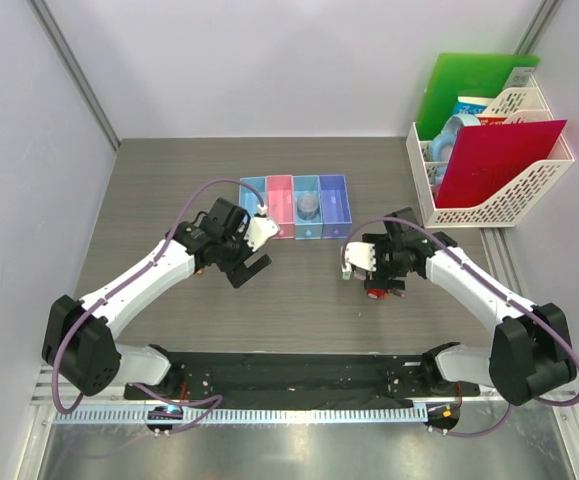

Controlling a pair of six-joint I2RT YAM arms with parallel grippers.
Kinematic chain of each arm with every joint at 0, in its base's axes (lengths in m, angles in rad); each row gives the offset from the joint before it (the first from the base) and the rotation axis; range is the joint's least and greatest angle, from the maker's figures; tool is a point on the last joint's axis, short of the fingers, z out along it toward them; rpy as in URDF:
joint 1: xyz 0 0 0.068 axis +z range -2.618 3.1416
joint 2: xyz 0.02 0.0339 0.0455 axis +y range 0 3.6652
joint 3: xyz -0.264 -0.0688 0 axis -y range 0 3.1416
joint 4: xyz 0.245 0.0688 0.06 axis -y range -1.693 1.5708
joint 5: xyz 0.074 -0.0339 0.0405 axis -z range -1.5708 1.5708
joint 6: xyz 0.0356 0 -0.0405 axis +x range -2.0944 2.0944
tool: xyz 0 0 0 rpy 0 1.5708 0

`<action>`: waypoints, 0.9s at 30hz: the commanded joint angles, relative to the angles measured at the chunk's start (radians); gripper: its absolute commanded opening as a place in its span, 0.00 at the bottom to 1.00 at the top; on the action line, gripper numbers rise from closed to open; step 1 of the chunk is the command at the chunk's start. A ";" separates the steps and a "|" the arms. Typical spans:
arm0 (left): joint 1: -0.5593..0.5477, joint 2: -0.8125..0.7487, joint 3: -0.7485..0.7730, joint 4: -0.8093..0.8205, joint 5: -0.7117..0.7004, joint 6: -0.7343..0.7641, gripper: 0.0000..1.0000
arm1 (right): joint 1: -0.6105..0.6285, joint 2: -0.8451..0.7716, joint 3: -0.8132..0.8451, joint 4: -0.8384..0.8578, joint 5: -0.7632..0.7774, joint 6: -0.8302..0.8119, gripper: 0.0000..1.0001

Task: Sort the stationery into containers
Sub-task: Pick up the stationery from the center of the board.

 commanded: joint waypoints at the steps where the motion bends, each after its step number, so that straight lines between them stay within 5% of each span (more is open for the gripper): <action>1: -0.003 -0.013 0.001 -0.017 0.006 -0.004 1.00 | 0.064 -0.008 -0.010 -0.013 0.053 0.009 0.84; 27: -0.001 -0.021 0.003 -0.040 -0.013 -0.007 1.00 | 0.156 0.104 -0.074 0.023 0.096 -0.012 0.78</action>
